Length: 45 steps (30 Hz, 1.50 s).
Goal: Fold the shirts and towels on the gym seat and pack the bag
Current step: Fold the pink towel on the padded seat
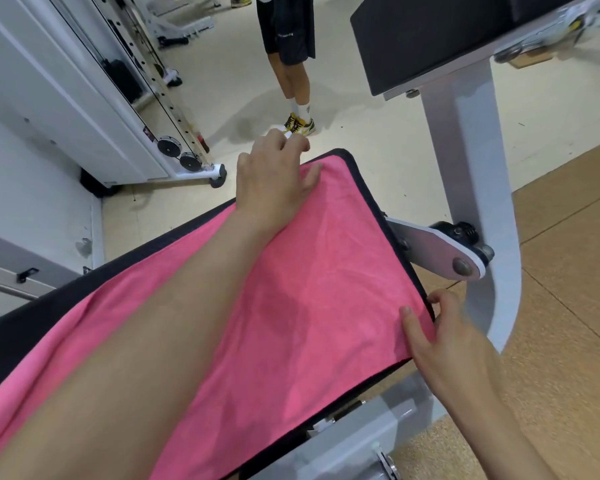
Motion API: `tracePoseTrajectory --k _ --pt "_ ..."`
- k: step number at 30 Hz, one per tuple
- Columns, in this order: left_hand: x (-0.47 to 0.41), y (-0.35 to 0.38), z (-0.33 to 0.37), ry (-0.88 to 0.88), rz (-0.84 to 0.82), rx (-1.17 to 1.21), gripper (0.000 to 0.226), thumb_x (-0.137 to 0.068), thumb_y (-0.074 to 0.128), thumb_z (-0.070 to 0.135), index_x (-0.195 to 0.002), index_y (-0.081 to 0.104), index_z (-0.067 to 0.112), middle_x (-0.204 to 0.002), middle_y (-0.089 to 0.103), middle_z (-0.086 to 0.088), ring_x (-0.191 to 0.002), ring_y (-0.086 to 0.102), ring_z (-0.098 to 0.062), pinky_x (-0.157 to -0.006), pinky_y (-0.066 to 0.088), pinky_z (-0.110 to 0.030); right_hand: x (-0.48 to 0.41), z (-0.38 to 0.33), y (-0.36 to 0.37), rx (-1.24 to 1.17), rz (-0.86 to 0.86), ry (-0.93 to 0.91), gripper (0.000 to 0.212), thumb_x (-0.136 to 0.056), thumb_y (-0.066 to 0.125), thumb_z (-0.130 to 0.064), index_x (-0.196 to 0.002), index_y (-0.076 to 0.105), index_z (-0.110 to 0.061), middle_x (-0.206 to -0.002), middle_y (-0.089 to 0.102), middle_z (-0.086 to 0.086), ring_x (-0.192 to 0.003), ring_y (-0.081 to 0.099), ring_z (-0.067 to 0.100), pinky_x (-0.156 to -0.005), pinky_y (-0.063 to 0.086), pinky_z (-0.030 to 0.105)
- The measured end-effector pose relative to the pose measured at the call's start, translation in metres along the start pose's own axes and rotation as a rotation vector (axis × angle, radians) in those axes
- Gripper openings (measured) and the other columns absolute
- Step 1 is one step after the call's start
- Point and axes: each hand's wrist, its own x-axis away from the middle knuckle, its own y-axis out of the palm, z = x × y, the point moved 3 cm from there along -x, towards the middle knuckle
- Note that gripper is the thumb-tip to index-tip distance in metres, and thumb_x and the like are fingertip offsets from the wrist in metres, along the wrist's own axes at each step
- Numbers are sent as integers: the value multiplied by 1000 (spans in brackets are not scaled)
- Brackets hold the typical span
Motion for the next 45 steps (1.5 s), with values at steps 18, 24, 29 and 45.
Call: tracePoseTrajectory --k 18,24,29,45 --pt "218 -63 -28 -143 -109 240 35 -84 45 20 -111 67 16 -120 63 -6 -103 60 -25 -87 52 -33 16 -67 7 60 20 -422 48 -76 71 -7 -122 58 -7 -117 56 20 -101 54 42 -83 49 52" --pt "317 -135 -125 -543 46 97 29 -78 55 2 -99 70 15 -102 63 3 -93 58 -18 -85 45 -29 79 -174 33 -419 -463 -573 32 -89 62 -15 -120 61 -24 -101 64 -10 -91 61 5 -83 49 25" --pt "362 -154 -197 -671 -71 -139 44 -74 67 2 -115 64 17 -119 53 -8 -106 50 -31 -91 47 -42 138 -248 84 -708 -869 -441 30 -89 61 -6 -102 61 -33 -92 66 -9 -81 61 7 -73 47 19" --pt "307 -189 -230 -798 70 561 44 -94 59 38 -57 62 15 -49 45 10 -49 36 -6 -52 31 -29 176 -338 100 -1026 -1196 -93 23 -92 63 -33 -106 64 -14 -87 62 -3 -74 56 8 -66 43 25"
